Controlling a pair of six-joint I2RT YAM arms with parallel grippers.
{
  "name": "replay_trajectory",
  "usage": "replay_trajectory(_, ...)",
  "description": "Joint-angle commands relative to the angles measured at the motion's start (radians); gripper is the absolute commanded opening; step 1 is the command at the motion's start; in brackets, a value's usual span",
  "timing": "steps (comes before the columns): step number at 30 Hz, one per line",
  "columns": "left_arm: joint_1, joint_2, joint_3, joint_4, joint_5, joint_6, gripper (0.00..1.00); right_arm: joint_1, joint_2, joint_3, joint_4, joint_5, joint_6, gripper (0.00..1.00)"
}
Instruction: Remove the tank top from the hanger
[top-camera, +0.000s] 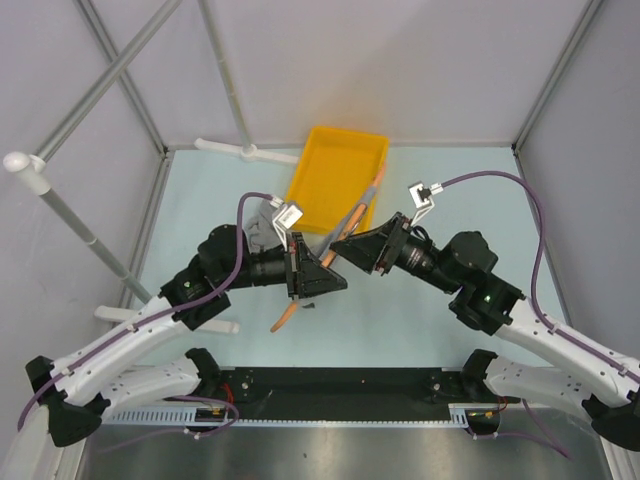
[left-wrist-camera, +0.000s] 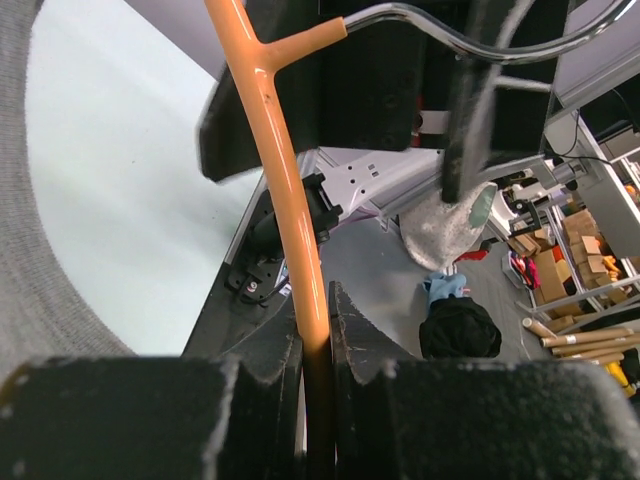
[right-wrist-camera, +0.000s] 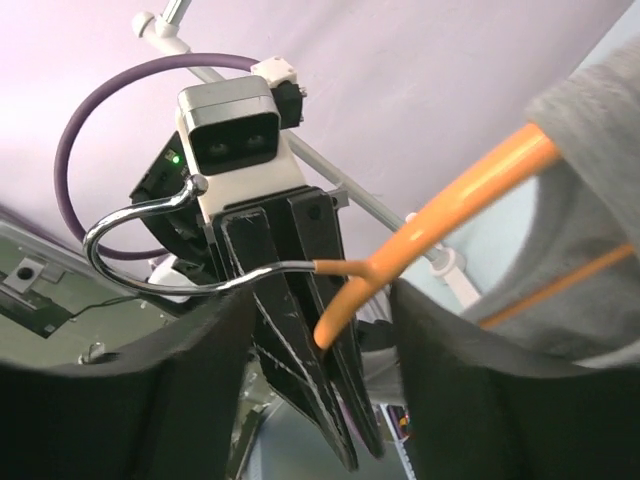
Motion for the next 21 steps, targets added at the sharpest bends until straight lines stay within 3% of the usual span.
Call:
replay_trajectory(1, -0.042, 0.008, 0.041, 0.112, -0.017, 0.009, 0.0, 0.019, 0.002, -0.01, 0.091, 0.059, 0.035, 0.55)
replay_trajectory(5, -0.058, 0.018, 0.049, 0.111, -0.018, 0.022, 0.0, 0.022, -0.016, -0.017, 0.089, 0.098, 0.052, 0.36)
replay_trajectory(9, -0.073, 0.034, 0.07, 0.111, -0.011, 0.029, 0.0, 0.022, -0.039, 0.002, 0.057, 0.153, 0.051, 0.03)
replay_trajectory(11, -0.078, 0.037, 0.09, 0.102, -0.012, 0.045, 0.03, 0.022, -0.044, 0.022, 0.043, 0.168, 0.039, 0.0)
replay_trajectory(12, -0.078, 0.037, 0.1, 0.093, -0.027, 0.052, 0.13, 0.022, -0.045, 0.041, 0.023, 0.174, 0.036, 0.0)
replay_trajectory(14, -0.078, 0.032, 0.118, 0.044, -0.057, 0.086, 0.18, 0.022, -0.053, 0.062, 0.008, 0.206, 0.029, 0.0)
replay_trajectory(17, -0.078, 0.021, 0.149, -0.007, -0.104, 0.126, 0.38, 0.022, -0.062, 0.074, -0.015, 0.265, 0.029, 0.0)
replay_trajectory(18, -0.078, 0.018, 0.169, -0.051, -0.129, 0.138, 0.58, 0.022, -0.068, 0.075, -0.023, 0.289, 0.031, 0.0)
replay_trajectory(21, -0.078, -0.015, 0.196, -0.134, -0.263, 0.189, 0.82, 0.02, -0.076, 0.078, -0.043, 0.354, 0.042, 0.0)
